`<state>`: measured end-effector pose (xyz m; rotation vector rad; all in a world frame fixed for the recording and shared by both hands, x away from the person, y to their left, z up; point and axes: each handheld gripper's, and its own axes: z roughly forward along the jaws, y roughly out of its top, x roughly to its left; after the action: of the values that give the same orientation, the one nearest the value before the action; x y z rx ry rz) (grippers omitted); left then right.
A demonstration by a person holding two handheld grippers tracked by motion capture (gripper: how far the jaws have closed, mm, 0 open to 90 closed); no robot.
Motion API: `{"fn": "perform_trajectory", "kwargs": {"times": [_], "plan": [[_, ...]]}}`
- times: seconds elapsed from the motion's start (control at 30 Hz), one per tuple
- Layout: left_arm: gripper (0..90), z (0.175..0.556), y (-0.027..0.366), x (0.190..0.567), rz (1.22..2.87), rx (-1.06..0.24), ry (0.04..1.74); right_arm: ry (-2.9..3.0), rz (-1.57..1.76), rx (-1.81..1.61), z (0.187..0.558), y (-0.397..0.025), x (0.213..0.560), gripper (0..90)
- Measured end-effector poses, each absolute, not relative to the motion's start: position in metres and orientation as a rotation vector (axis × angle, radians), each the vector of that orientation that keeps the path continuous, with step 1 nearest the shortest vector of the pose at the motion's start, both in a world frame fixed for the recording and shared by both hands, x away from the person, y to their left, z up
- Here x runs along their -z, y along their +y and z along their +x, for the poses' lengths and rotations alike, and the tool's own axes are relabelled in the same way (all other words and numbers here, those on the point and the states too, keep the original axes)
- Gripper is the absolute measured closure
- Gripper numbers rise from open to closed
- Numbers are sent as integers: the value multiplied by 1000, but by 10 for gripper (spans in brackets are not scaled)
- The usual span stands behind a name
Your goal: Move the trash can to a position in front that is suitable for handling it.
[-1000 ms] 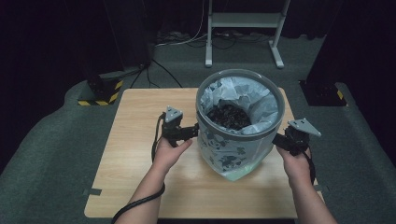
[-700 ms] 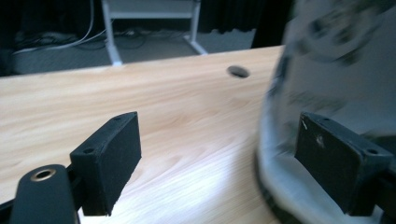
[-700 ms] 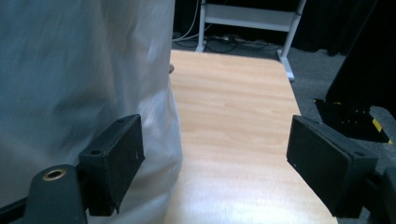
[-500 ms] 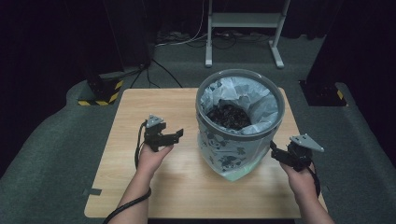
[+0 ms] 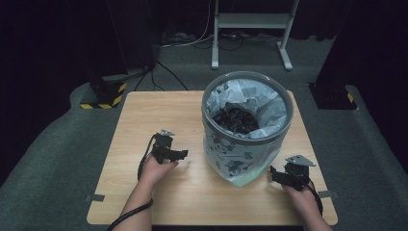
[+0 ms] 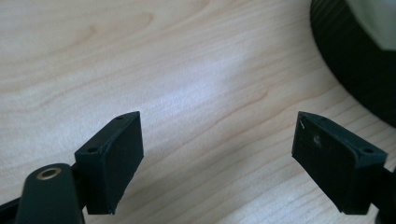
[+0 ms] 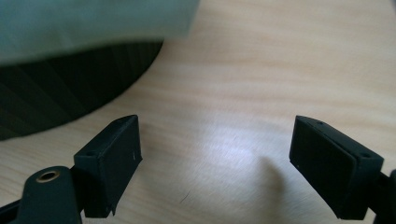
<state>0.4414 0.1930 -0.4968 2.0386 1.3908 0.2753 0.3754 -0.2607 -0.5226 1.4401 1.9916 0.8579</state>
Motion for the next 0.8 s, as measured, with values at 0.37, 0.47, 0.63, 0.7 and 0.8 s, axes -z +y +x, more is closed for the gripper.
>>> {"fn": "perform_trajectory", "kwargs": {"times": [0.37,0.47,0.63,0.7,0.8], "plan": [[162,441,183,496,2240,-221,1565,2011,1483,-861,375,-255,524,149],[153,440,180,495,2309,-211,1611,2021,1470,-864,374,-255,525,150],[152,441,180,492,2394,-153,1704,2050,1452,-879,374,-252,525,147],[150,443,184,491,2411,-118,1744,2053,1456,-880,374,-252,525,143],[156,445,193,490,2373,-59,1843,2061,1448,-883,376,-252,525,141]]}}
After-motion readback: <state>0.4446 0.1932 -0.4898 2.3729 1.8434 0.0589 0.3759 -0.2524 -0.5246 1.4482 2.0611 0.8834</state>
